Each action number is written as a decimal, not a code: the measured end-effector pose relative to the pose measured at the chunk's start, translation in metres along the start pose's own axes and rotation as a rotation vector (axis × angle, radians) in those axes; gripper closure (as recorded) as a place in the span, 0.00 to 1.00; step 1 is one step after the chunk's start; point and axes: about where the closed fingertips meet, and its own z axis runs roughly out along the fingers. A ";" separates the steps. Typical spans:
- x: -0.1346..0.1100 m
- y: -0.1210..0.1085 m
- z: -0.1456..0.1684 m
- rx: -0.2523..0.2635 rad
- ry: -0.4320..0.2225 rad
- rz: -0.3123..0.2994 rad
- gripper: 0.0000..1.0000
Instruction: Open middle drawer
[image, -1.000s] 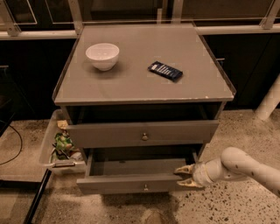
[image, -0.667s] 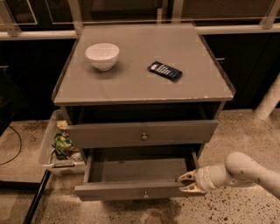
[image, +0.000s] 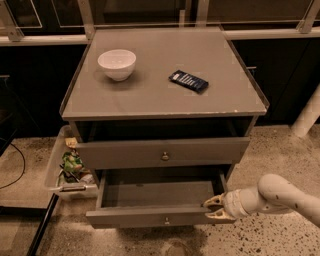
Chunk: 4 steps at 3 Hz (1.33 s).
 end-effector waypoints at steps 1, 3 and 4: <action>0.000 0.000 0.000 0.000 0.000 0.000 0.36; 0.001 0.002 0.005 -0.011 -0.004 0.006 0.00; 0.004 0.003 0.015 -0.031 -0.011 0.017 0.00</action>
Offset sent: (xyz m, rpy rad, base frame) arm 0.0000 0.0000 0.0000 0.0000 0.0000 0.0000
